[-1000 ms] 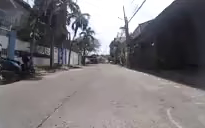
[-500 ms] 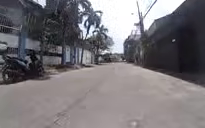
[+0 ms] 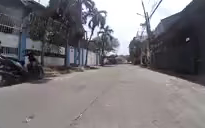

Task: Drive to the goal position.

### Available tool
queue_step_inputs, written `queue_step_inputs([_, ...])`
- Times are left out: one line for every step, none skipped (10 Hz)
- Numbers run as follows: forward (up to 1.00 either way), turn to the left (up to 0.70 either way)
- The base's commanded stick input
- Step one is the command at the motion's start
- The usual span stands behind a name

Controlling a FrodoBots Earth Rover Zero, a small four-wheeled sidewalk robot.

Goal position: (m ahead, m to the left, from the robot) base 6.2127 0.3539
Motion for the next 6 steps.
queue_step_inputs([0.97, 0.0])
queue_step_inputs([0.97, 0.0])
queue_step_inputs([0.97, 0.0])
queue_step_inputs([0.97, 0.0])
queue_step_inputs([0.97, 0.0])
queue_step_inputs([0.97, 0.0])
